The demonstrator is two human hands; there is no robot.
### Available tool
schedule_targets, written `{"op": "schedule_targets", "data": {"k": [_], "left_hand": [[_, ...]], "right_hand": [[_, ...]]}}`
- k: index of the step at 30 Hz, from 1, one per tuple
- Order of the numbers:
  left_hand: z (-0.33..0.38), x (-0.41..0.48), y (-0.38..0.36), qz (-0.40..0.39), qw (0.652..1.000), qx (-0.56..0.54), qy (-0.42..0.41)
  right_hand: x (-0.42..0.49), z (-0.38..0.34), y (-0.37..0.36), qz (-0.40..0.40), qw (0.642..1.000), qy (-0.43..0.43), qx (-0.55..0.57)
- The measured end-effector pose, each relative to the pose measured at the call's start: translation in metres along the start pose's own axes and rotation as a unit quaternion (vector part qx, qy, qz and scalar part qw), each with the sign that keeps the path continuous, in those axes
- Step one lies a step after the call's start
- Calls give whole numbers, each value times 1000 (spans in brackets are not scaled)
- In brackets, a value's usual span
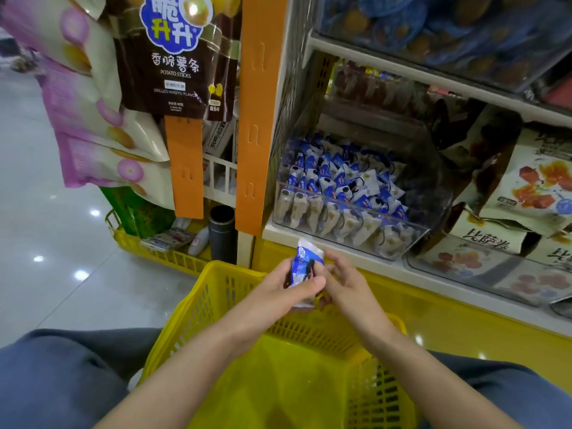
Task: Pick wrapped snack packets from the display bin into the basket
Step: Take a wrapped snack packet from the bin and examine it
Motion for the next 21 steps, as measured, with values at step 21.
{"op": "schedule_targets", "data": {"k": [21], "left_hand": [[19,16,22,124,987,12,-98]], "right_hand": [[97,-92,110,99,826,-10,-555]]}}
Point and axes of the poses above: each hand's wrist, its own x-axis towards the middle knuckle, its own y-axis out of the back of the hand, z = x × y, the point moved 4 cm from there along x, towards the middle knuckle, and after that the axes turned 1 degree about z, right-handed, at the moved point
